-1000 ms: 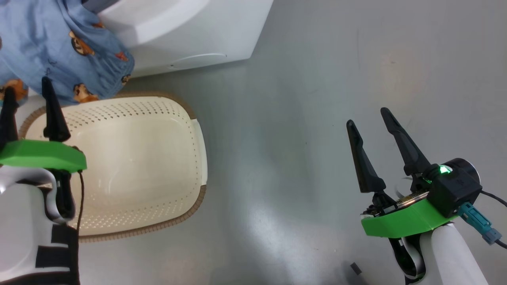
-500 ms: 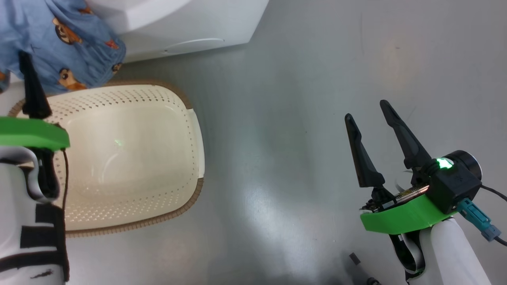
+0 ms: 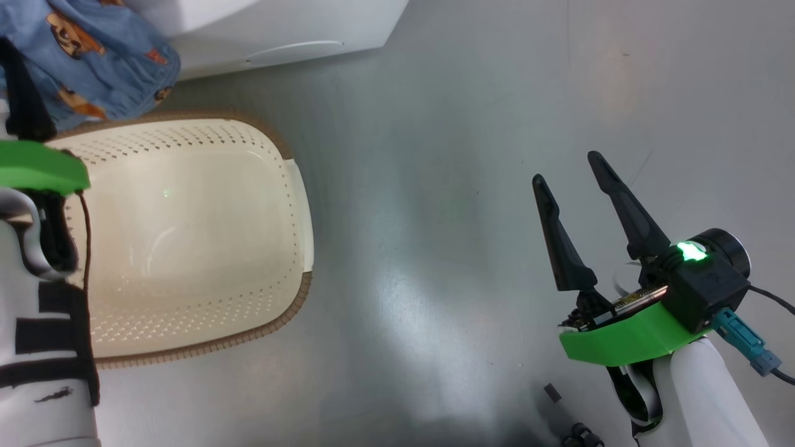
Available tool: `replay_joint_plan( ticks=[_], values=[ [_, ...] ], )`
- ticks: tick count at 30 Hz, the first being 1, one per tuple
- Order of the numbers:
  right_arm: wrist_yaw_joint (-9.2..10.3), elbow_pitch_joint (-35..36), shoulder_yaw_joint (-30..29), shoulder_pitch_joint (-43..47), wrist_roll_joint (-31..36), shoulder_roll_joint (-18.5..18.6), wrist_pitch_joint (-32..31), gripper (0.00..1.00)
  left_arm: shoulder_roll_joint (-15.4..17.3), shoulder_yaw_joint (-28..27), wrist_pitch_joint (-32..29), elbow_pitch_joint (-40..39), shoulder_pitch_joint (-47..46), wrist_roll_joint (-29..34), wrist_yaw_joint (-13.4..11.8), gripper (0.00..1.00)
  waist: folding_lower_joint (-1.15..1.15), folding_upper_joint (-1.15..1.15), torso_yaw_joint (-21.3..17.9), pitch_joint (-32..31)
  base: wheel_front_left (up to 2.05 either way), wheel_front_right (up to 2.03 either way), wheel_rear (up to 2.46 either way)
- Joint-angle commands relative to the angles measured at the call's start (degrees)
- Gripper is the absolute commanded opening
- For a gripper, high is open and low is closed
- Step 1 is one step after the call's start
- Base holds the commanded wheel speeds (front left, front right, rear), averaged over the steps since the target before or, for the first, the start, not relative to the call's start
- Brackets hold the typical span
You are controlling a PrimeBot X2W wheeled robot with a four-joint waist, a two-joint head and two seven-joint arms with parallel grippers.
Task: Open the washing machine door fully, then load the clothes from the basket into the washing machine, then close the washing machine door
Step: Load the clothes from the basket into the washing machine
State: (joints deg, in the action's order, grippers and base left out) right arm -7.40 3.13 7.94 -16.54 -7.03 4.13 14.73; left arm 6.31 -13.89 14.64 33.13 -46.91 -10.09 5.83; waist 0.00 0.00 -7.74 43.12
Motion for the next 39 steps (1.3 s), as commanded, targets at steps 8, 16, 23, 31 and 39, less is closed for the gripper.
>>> replay_joint_plan(
  ticks=[8,16,23,31,39],
  values=[
    [-0.09,1.3,1.9,0.2,0.4,0.0,0.3,1.00,1.6,-2.0,0.4,-2.5,-1.7,1.9,-0.2,0.84,0.00,0.00,-0.3,0.7,0.00,0.00,0.00],
    [-0.09,1.2,2.2,0.0,0.3,0.0,0.3,1.00,1.4,-3.1,0.4,-3.7,-2.2,2.5,-0.1,0.39,0.00,0.00,-0.6,1.1,0.00,0.00,0.00],
    [-0.09,1.1,2.0,0.0,0.2,-0.2,0.3,1.00,1.0,-3.5,0.4,-4.8,-2.4,2.8,0.1,0.04,0.00,0.00,-0.5,1.1,0.00,0.00,0.00],
    [-0.09,0.9,1.5,-0.1,0.3,-0.2,0.3,1.00,-0.7,-2.0,0.4,-6.2,-0.1,1.0,1.0,0.00,0.00,0.00,0.8,0.1,0.00,0.00,0.00],
    [-0.09,0.8,1.1,0.2,0.3,-0.1,0.3,1.00,-1.3,2.1,-0.3,-8.8,2.8,-2.9,1.6,0.00,0.00,0.00,2.0,-1.2,0.00,0.00,0.00]
  ],
)
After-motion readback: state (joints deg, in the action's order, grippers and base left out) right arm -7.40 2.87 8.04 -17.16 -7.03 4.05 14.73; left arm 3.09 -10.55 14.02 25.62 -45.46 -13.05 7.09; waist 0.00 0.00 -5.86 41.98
